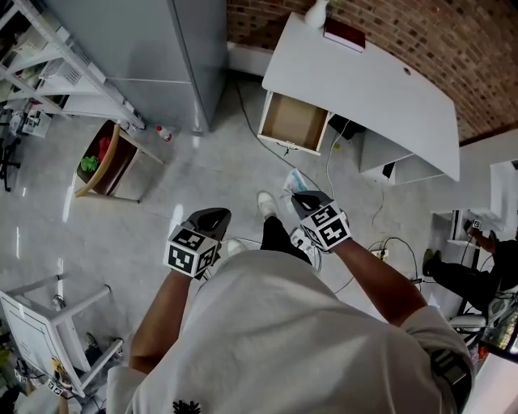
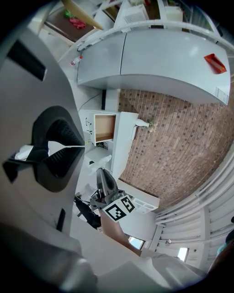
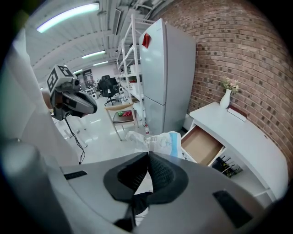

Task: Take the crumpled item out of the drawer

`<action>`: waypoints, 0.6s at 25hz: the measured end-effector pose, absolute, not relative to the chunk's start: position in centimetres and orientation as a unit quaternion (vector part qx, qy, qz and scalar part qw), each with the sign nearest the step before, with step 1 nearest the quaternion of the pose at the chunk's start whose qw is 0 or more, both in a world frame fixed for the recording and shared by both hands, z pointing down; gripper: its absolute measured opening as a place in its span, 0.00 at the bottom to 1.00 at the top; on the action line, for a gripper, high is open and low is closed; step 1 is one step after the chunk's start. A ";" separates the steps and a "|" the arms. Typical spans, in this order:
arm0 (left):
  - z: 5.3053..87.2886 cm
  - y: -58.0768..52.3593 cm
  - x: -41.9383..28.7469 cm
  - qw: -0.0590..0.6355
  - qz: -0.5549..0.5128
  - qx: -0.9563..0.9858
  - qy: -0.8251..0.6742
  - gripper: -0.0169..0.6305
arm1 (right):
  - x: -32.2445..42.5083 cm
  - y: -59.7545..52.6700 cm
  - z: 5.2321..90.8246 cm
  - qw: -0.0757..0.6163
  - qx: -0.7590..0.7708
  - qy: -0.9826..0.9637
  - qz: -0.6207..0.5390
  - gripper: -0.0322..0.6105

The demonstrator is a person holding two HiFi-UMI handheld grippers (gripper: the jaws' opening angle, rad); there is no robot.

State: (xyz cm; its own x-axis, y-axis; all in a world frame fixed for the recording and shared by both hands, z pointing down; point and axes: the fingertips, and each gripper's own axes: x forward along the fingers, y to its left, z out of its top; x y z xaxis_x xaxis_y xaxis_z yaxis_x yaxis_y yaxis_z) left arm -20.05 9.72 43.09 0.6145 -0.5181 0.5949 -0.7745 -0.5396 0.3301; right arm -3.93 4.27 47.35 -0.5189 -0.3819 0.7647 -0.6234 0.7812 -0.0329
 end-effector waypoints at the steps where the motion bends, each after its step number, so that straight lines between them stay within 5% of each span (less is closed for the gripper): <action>1: 43.1 9.8 -20.0 0.292 0.221 0.849 -0.380 0.07 | -4.0 4.3 47.2 0.392 0.292 -0.859 0.153 0.10; 15: 42.8 11.3 -19.7 0.295 0.224 0.848 -0.378 0.07 | -4.7 5.8 45.8 0.379 0.285 -0.867 0.149 0.10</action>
State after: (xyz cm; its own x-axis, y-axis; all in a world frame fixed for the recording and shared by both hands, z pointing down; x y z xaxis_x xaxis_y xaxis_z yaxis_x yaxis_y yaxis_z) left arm -19.68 11.29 42.78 0.6137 -0.5099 0.6029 -0.7738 -0.5400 0.3310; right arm -4.74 5.78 45.84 -0.5492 -0.3821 0.7432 -0.6078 0.7930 -0.0414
